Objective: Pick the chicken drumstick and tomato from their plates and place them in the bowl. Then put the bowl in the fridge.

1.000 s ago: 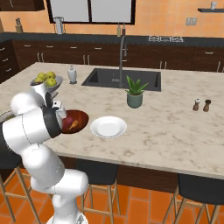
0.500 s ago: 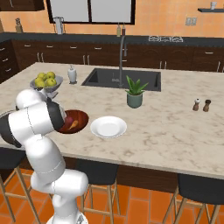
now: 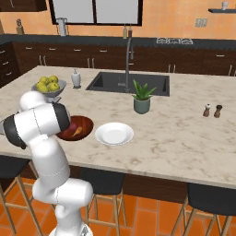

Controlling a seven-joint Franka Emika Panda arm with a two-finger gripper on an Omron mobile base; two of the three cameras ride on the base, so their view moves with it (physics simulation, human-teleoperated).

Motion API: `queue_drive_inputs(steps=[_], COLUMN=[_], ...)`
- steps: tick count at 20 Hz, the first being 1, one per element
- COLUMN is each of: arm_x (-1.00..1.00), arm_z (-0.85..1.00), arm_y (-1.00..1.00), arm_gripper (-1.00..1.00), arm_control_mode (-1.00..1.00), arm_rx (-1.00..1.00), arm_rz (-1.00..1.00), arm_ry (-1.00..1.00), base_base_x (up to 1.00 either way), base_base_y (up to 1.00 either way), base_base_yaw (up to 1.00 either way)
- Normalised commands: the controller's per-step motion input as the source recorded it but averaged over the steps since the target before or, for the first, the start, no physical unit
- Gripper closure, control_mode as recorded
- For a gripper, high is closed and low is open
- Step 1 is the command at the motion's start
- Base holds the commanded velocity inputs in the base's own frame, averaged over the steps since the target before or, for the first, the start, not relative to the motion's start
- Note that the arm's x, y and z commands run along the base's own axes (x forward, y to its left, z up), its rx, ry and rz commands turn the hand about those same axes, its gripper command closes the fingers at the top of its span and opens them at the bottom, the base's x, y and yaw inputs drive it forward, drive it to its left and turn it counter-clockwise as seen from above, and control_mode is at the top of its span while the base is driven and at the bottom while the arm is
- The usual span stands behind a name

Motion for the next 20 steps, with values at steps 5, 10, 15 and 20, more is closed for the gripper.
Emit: queue_drive_inputs(steps=[5, 10, 15, 20], arm_x=[0.18, 0.09, 0.01, 0.05], arm_z=[-0.11, -0.16, -0.21, -0.07], arm_y=[-0.1, -0.11, 0.0, 0.0], arm_gripper=[-1.0, -1.0, -1.0, 1.0], arm_control_mode=[-1.0, -1.0, -1.0, -1.0], arm_rx=[-0.01, 0.0, -0.01, 0.0], arm_rz=[0.0, 0.01, 0.0, 0.0], arm_ry=[0.0, 0.0, 0.0, -0.01], base_base_x=[0.0, 0.0, 0.0, 0.0], base_base_y=[0.0, 0.0, 0.0, 0.0], base_base_yaw=[0.0, 0.0, 0.0, 0.0])
